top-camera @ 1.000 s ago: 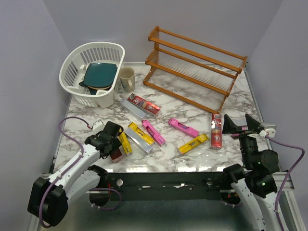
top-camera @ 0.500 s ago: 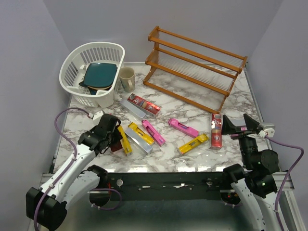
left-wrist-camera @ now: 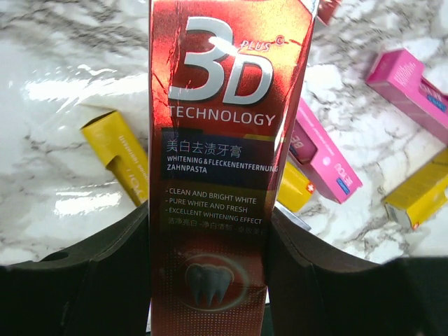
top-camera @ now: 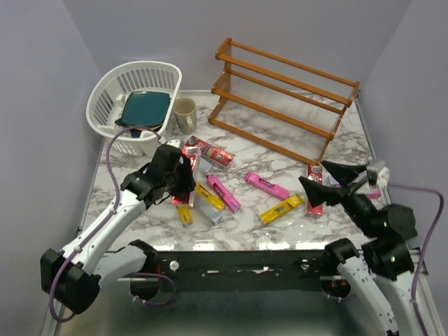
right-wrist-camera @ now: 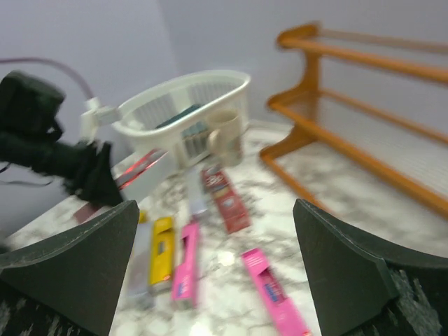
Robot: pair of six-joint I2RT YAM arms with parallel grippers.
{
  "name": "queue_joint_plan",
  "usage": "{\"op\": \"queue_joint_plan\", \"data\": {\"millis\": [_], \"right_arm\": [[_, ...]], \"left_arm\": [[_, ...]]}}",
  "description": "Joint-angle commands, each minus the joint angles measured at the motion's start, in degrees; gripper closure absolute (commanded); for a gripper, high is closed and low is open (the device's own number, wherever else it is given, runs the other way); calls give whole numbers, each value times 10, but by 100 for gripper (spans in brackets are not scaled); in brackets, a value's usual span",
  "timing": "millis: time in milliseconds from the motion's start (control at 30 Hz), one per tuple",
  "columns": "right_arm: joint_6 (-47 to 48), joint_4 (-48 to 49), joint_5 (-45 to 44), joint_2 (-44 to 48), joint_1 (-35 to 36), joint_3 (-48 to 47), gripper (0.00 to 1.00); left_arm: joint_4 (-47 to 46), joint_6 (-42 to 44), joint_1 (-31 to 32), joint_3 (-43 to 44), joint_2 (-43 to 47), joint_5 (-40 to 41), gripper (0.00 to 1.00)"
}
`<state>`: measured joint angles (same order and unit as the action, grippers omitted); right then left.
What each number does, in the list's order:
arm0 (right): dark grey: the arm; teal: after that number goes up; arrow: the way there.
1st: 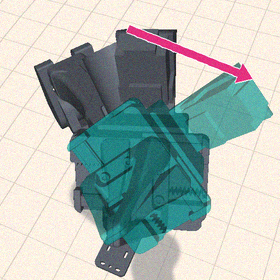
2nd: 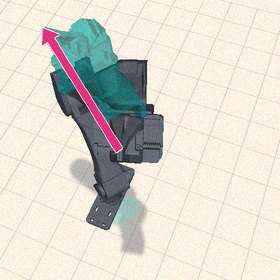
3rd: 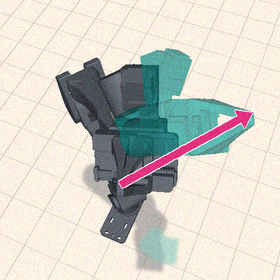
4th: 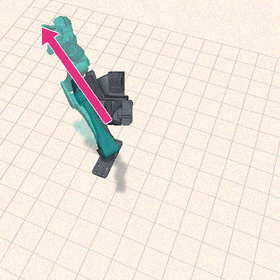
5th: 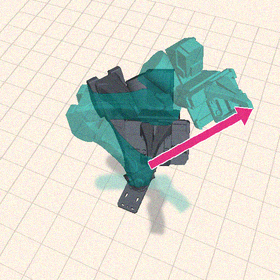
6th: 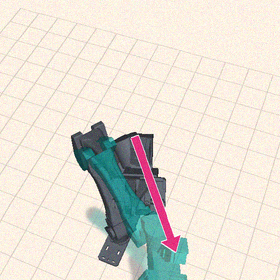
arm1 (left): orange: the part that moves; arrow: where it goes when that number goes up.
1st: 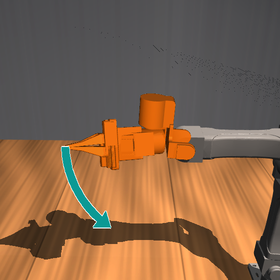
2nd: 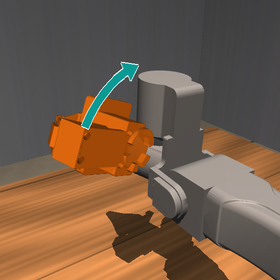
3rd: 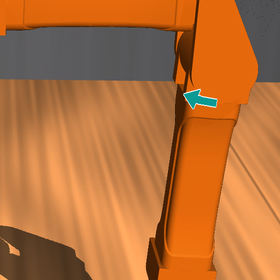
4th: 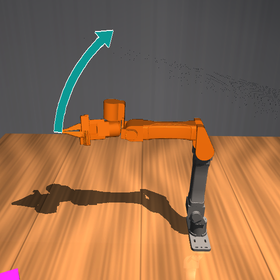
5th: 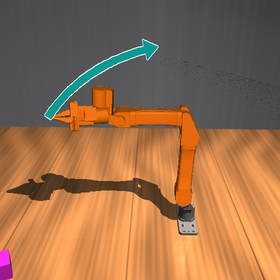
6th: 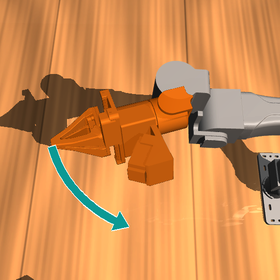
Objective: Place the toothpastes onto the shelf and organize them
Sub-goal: Pick up the toothpaste from the center of the board, then place the toothpaste on the shelf.
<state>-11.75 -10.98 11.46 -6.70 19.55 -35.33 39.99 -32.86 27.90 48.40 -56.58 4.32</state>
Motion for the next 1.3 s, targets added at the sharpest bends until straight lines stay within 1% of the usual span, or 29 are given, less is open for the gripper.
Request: {"op": "queue_joint_plan", "data": {"millis": [0, 33, 133, 167, 200, 233, 300, 333, 367, 433, 467, 567, 733, 900, 1167, 1267], "right_arm": [[-136, 4, 186, -174, 3, -11, 0], [-161, 14, 209, -223, 4, -10, 0], [-195, 69, 246, -286, 4, 4, 0], [-212, 85, 242, -316, 4, 8, 0], [-228, 104, 234, -330, 4, 15, 0], [-262, 136, 229, -339, 5, 30, 0], [-301, 201, 221, -363, 4, 51, 0], [-336, 221, 223, -370, 3, 67, 0], [-352, 241, 223, -379, 4, 72, 0], [-390, 283, 224, -406, 4, 80, 0], [-398, 293, 219, -412, 4, 85, 0], [-420, 308, 200, -435, 4, 92, 0], [-445, 320, 171, -457, 4, 112, 0], [-460, 351, 175, -494, 4, 131, 0], [-495, 412, 175, -516, 4, 173, 0], [-504, 423, 178, -522, 4, 176, 3]], "left_arm": [[-43, 70, 69, 45, -33, -42, 52], [-47, 74, 80, 49, -48, -42, 52], [-61, 78, 114, 60, -72, -42, 51], [-64, 78, 119, 62, -78, -42, 51], [-72, 78, 127, 64, -80, -56, 51], [-78, 77, 142, 65, -88, -54, 51], [-102, 76, 160, 66, -96, -48, 51], [-111, 75, 172, 65, -106, -48, 51], [-119, 75, 193, 65, -113, -48, 51], [-134, 81, 210, 74, -139, -48, 51], [-136, 85, 225, 80, -147, -29, 51], [-148, 93, 246, 100, -178, -18, 51], [-175, 103, 274, 127, -213, -19, 51], [-187, 106, 292, 147, -235, -23, 51], [-202, 117, 316, 152, -249, -24, 51], [-211, 122, 322, 151, -253, -26, 51]]}}
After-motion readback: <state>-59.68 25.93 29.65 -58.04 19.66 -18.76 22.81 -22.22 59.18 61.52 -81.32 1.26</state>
